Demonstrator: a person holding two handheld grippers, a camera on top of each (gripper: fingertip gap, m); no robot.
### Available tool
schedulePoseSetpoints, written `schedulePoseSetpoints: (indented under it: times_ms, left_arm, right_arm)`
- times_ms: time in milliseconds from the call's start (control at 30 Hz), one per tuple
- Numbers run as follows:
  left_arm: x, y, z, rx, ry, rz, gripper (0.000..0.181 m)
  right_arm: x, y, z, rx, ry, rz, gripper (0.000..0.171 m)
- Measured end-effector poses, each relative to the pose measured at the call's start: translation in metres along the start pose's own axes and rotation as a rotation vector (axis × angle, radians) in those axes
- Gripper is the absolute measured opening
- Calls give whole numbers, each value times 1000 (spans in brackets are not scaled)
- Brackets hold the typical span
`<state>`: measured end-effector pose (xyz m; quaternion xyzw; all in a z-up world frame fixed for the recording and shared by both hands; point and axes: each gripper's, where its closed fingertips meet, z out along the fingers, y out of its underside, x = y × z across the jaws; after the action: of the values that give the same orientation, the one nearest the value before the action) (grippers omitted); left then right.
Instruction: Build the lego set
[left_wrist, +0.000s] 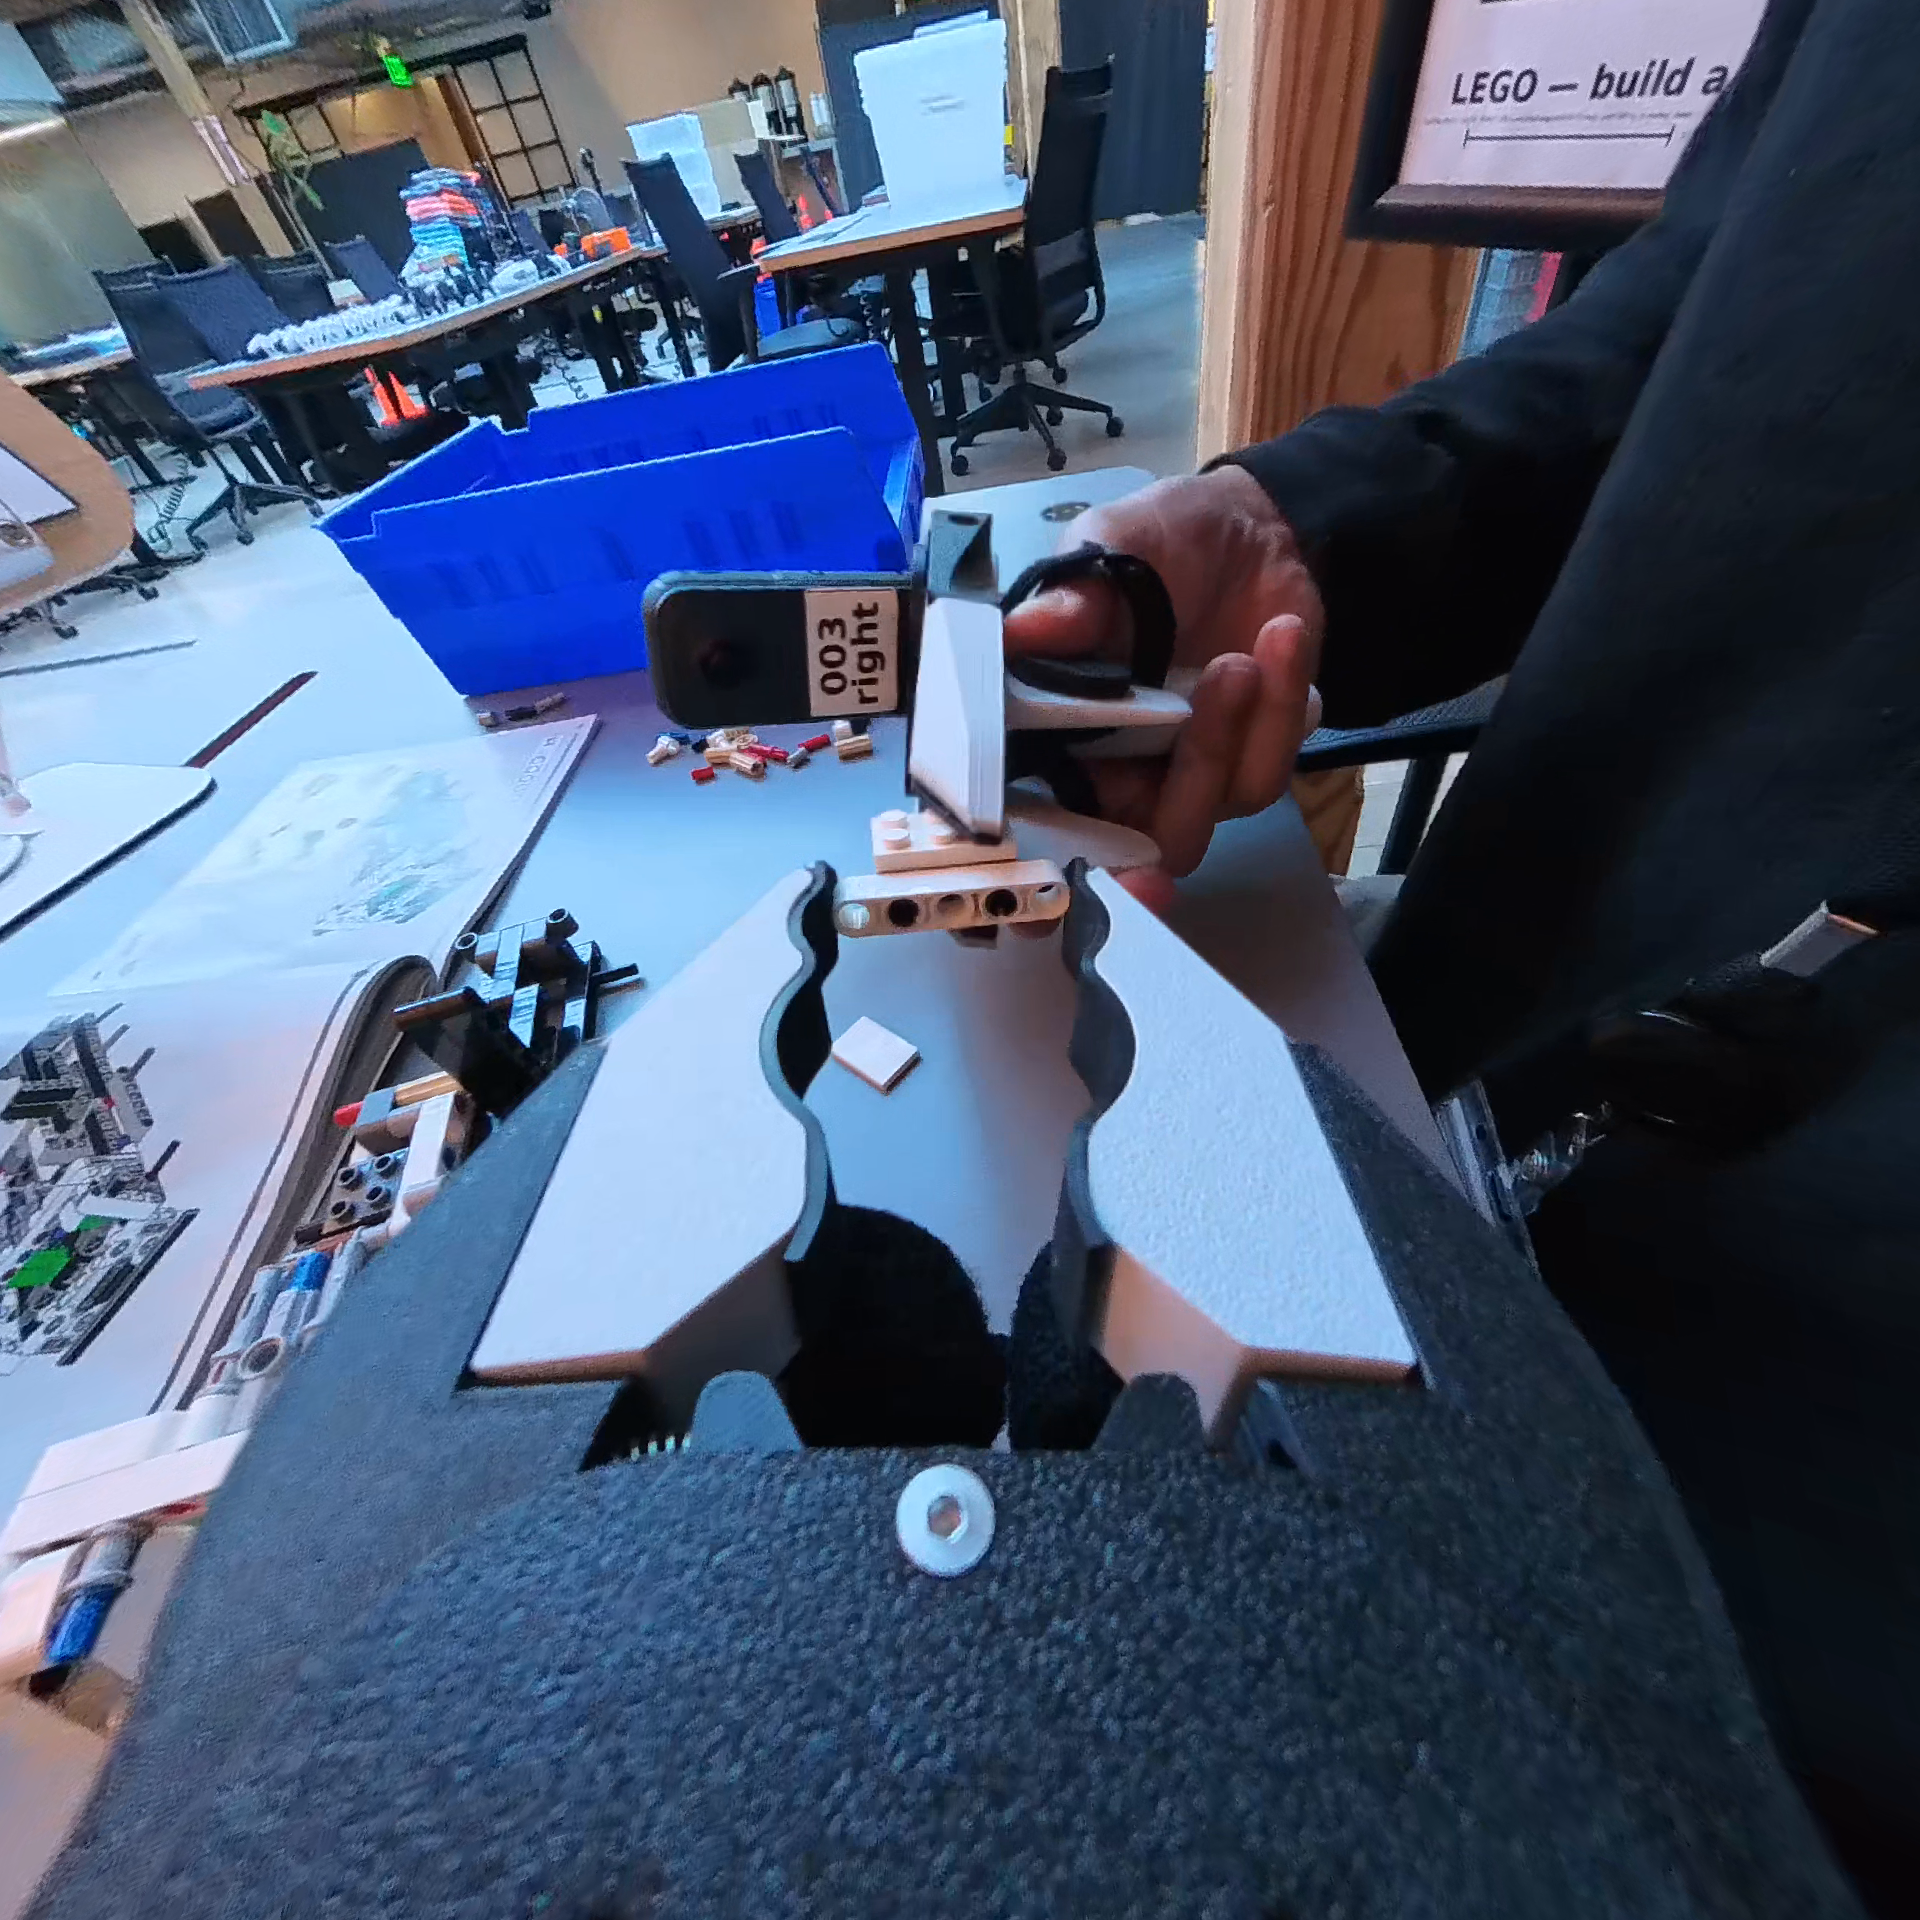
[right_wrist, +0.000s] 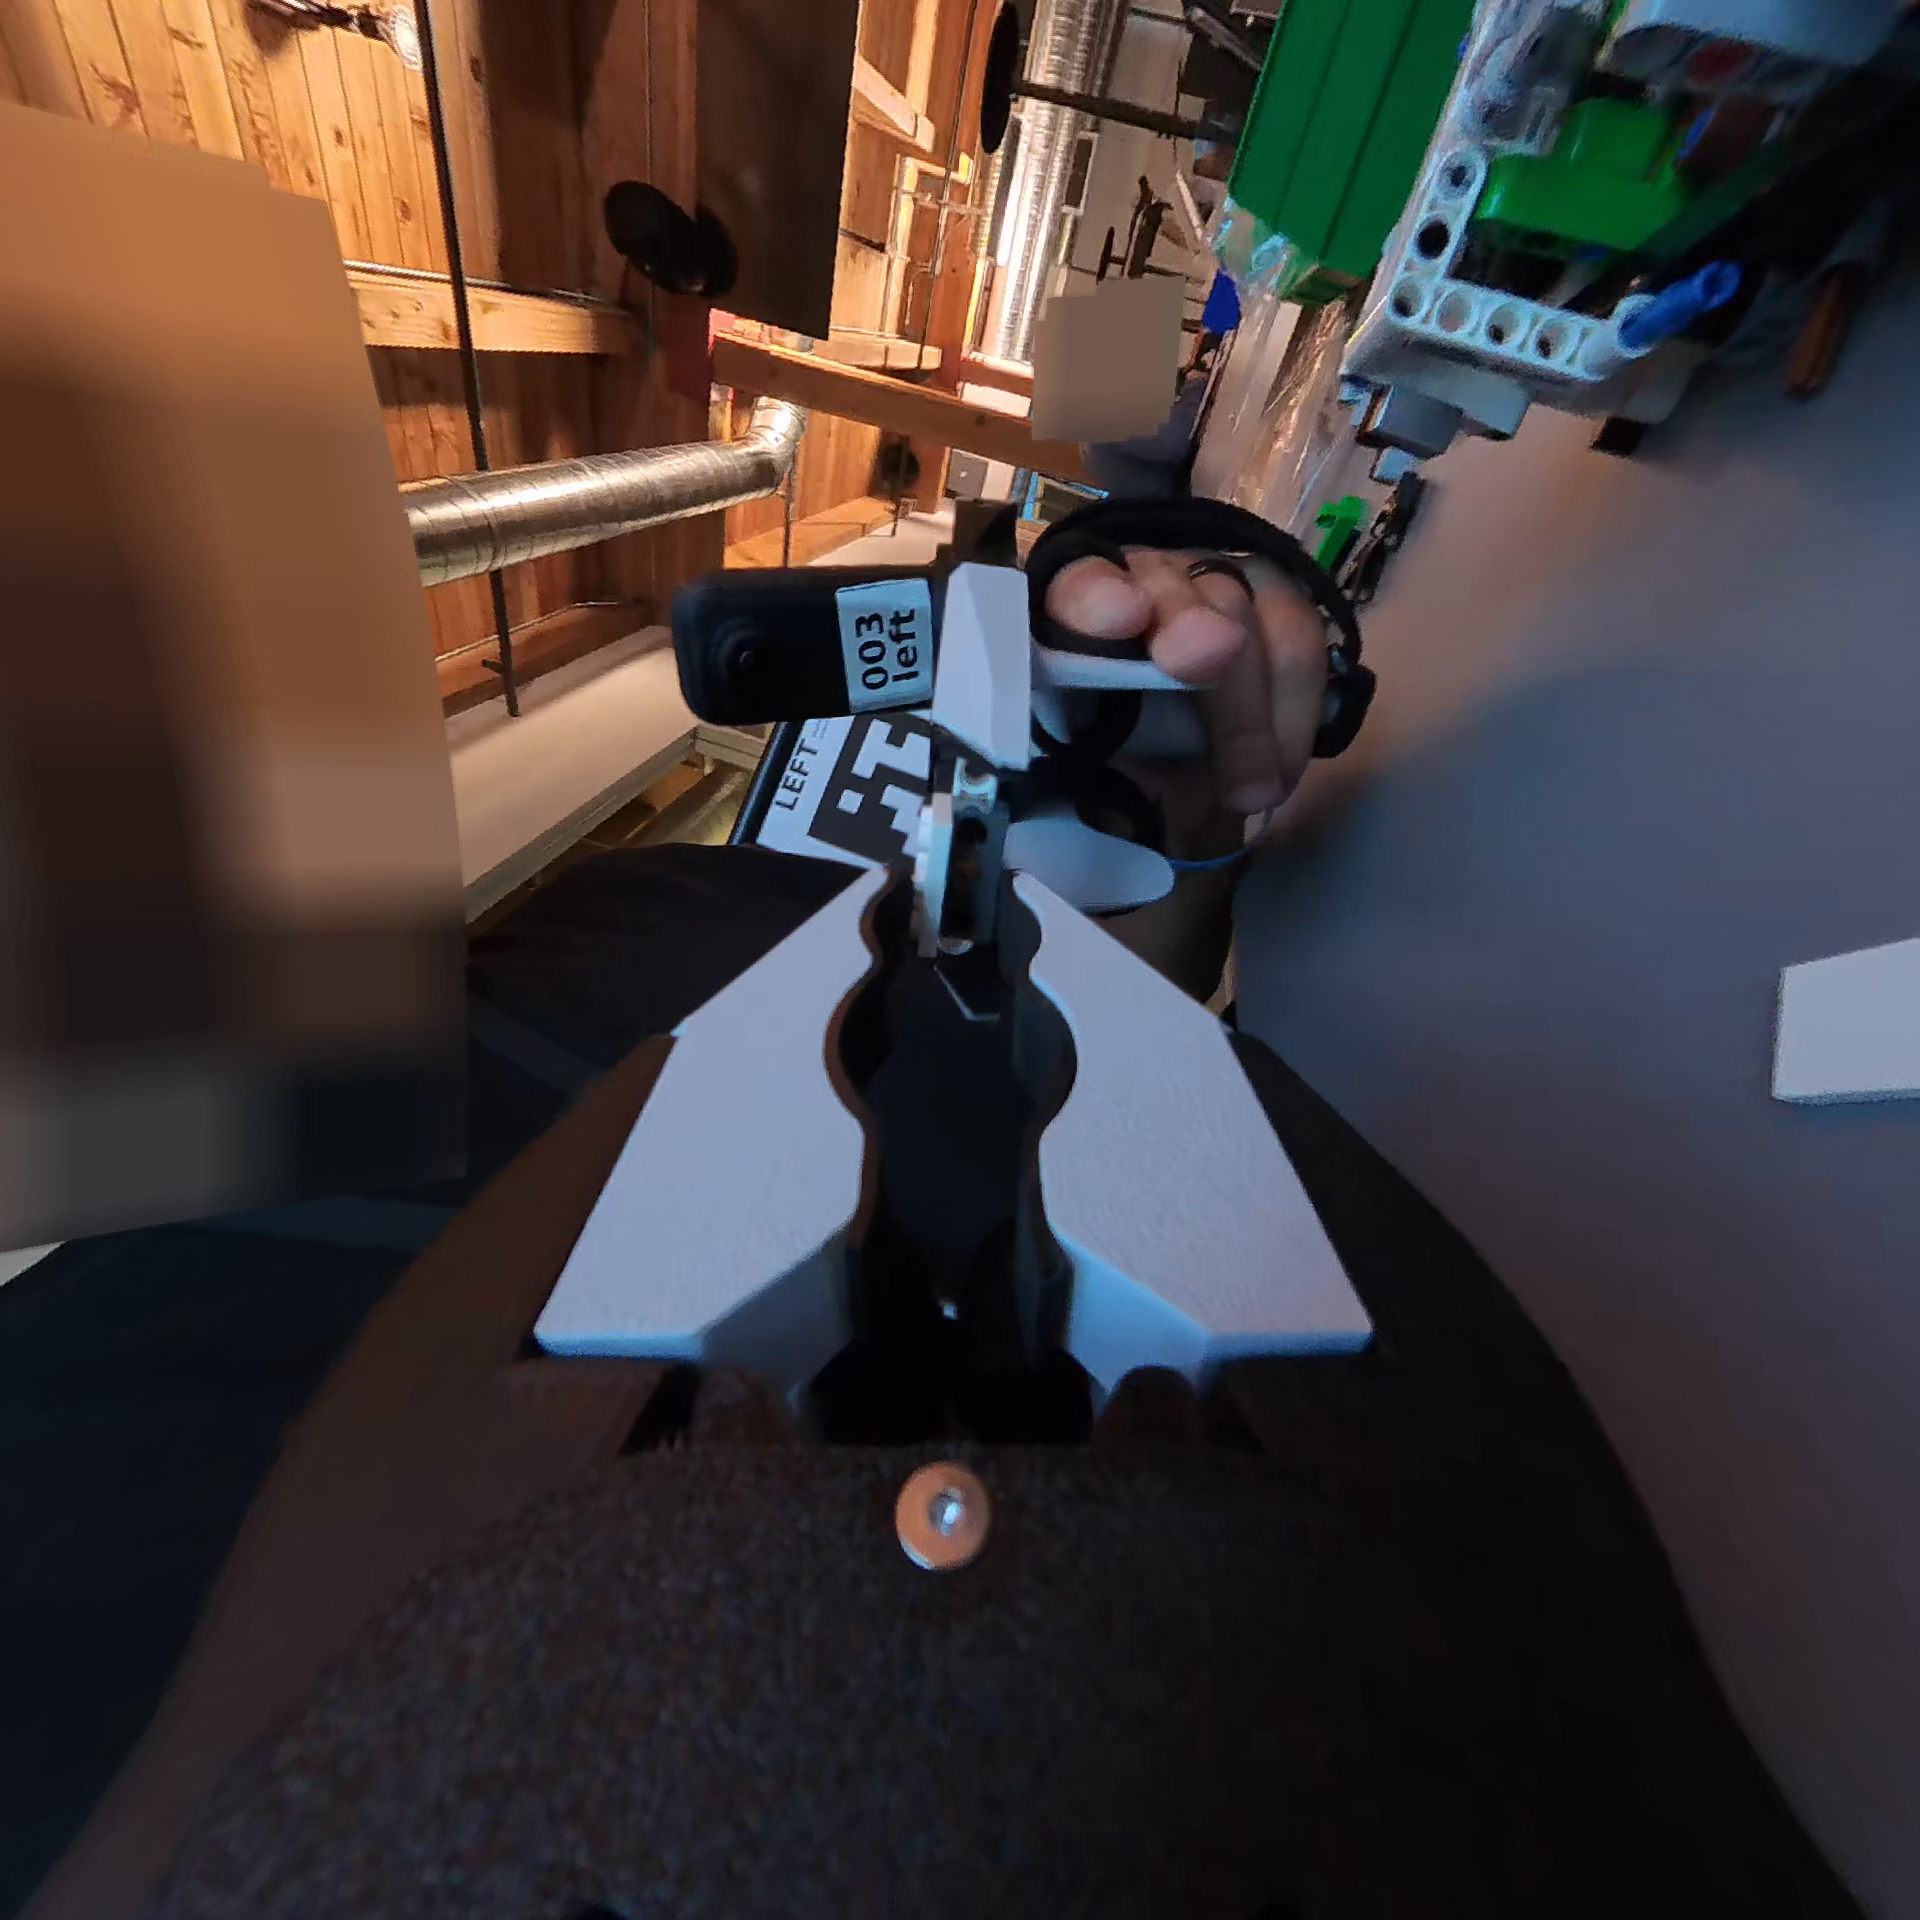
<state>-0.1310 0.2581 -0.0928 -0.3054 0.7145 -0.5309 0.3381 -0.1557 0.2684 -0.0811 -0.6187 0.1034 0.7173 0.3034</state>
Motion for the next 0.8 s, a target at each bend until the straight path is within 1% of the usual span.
schedulePoseSetpoints:
  times_ms: [33, 167, 267, 367, 400, 433, 467, 500, 533, 600, 633, 667, 733, 800]
  left_arm:
    - [0, 1, 0, -3, -3, 3, 43]
    - [1, 4, 2, -34, -34, 44, 43]
    - [1, 5, 1, -37, -43, 31, 43]
    - [-1, 6, -1, -28, -49, -11, 43]
    - [-4, 3, -3, -9, -54, -33, 43]
    - [-9, 1, -7, 10, -68, -54, 43]
    - [-14, 0, -11, 24, -85, -81, 43]
    - [-20, 0, -15, 34, -104, -114, 43]
    - [-26, 2, -19, 42, -122, -148, 44]
    - [-34, 5, -25, 55, -152, -204, 43]
    - [-37, 6, -27, 63, -162, -221, 43]
    - [-38, 7, -28, 67, -165, -237, 43]
    - [-38, 10, -27, 59, -161, -263, 43]
    - [-37, 13, -25, 48, -155, -269, 43]
  right_arm:
    - [1, 0, 0, 5, 6, -4, 15]
    - [4, 3, -2, -17, 13, 3, 14]
    - [4, 4, -2, -12, 18, -5, 15]
    - [7, 0, -2, 0, 77, -70, 16]
    - [7, -4, -3, 15, 100, -108, 27]
    - [7, -8, -6, 25, 130, -148, 44]
    - [7, -12, -11, 29, 174, -202, 51]
    - [10, -15, -17, 23, 245, -278, 49]
    - [21, -17, -25, 5, 375, -369, 49]
    - [52, -21, -48, -72, 725, -605, 47]
    - [61, -22, -58, -120, 874, -726, 41]
    - [67, -23, -64, -162, 990, -823, 41]
    - [77, -25, -74, -244, 1179, -958, 44]
    - [87, -22, -77, -311, 1255, -1012, 45]
